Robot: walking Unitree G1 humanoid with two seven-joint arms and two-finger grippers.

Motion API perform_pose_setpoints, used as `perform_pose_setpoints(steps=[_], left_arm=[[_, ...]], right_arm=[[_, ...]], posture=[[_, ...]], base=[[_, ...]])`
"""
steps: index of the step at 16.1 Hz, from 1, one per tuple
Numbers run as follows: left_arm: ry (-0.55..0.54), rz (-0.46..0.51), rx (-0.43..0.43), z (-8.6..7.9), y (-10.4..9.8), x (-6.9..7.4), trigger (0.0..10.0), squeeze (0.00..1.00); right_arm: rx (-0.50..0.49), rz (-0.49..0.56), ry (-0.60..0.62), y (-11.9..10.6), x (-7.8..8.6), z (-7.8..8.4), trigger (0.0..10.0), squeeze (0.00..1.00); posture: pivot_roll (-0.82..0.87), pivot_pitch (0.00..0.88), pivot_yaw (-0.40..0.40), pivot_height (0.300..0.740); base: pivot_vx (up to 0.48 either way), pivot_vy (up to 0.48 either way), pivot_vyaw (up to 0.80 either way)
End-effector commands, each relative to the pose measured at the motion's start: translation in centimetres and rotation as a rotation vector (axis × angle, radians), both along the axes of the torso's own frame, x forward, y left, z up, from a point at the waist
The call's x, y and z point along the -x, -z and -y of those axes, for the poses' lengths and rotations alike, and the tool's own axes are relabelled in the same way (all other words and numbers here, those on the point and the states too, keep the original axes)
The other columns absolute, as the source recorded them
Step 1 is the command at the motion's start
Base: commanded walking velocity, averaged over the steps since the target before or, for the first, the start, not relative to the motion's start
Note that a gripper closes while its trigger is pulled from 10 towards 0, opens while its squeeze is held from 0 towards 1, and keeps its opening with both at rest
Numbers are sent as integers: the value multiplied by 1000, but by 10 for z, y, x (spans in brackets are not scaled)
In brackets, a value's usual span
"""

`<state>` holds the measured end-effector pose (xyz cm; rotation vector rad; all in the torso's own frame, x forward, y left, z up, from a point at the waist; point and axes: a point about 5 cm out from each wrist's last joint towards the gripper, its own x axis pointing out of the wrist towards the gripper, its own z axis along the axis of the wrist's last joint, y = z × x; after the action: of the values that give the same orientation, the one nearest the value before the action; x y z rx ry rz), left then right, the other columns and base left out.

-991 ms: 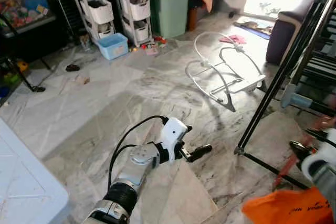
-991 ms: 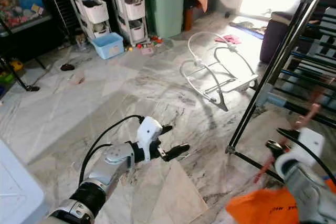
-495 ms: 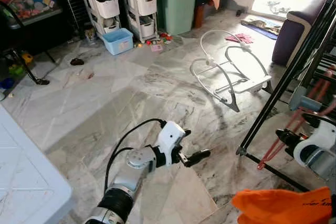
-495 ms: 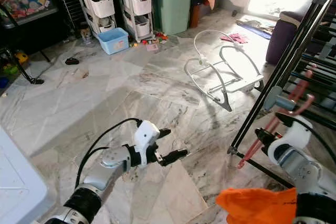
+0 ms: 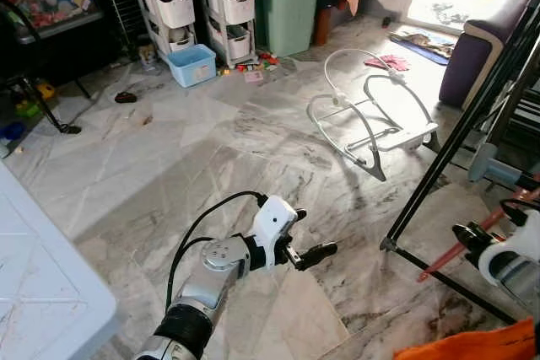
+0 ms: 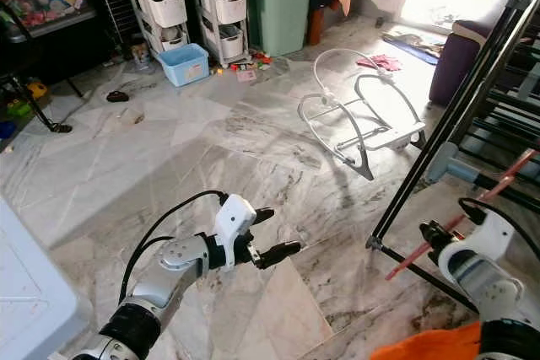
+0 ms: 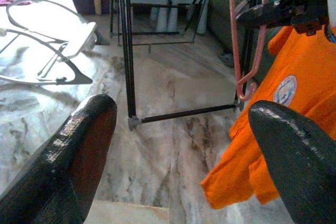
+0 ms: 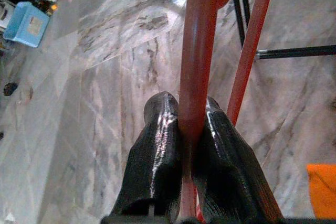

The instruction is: Hang hanger

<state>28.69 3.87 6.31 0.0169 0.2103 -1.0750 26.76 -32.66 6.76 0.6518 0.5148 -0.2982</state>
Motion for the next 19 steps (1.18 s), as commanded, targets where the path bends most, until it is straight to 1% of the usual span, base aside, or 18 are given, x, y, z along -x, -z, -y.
perform_pose_setpoints(steps=[1, 5, 6, 7, 9, 11, 12, 13, 14, 15, 17, 19], left_arm=[[12, 3, 1, 0, -3, 0, 10000, 0], [14, 1, -3, 0, -2, 1, 10000, 0], [9, 0, -1, 1, -2, 1, 10000, 0], [1, 0, 0, 1, -2, 1, 10000, 0], [-1, -2, 0, 1, -2, 2, 10000, 0], [-4, -1, 0, 1, -2, 1, 10000, 0], [-6, 1, 0, 1, -3, 1, 10000, 0], [-9, 3, 1, 0, -3, 0, 10000, 0], [-12, 6, 1, 0, -4, -1, 10000, 0], [-15, 8, 1, -1, -4, -3, 10000, 0], [-15, 9, -1, 0, -5, -4, 10000, 0], [-9, 10, -1, 2, -5, -5, 10000, 0]], right_arm=[[-38, -76, 22, 18, 12, 1, 10000, 0], [-29, -62, 25, 12, 7, 8, 10000, 0], [-33, -71, 5, 17, 8, 3, 10000, 1000], [-36, -72, -6, 21, 10, -1, 10000, 1000], [-26, -64, -8, 22, 11, -2, 10000, 1000], [25, -65, 3, 20, 15, 0, 10000, 1000], [85, -53, 9, 16, 20, 2, 10000, 1000], [113, -41, 12, 13, 23, 1, 10000, 1000], [174, -18, 21, 6, 27, 0, 10000, 1000], [261, 54, 74, -9, 36, -1, 10000, 1000], [335, 104, 101, -20, 45, -8, 10000, 1000], [383, 107, 110, -22, 53, -12, 10000, 1000]], posture=[[-67, 76, 13, 740], [-64, 72, 6, 740], [-56, 69, 0, 740], [-54, 68, -2, 740], [-54, 66, -3, 740], [-54, 66, -4, 740], [-56, 60, 0, 740], [-57, 59, 1, 740], [-60, 57, 4, 740], [-69, 51, 12, 740], [-84, 43, 24, 740], [-90, 37, 29, 740]], base=[[0, 0, 0], [0, 0, 0], [0, 0, 0], [0, 0, 0], [0, 0, 0], [0, 0, 0], [0, 0, 0], [0, 0, 0], [0, 0, 0], [0, 0, 0], [0, 0, 0], [0, 0, 0]])
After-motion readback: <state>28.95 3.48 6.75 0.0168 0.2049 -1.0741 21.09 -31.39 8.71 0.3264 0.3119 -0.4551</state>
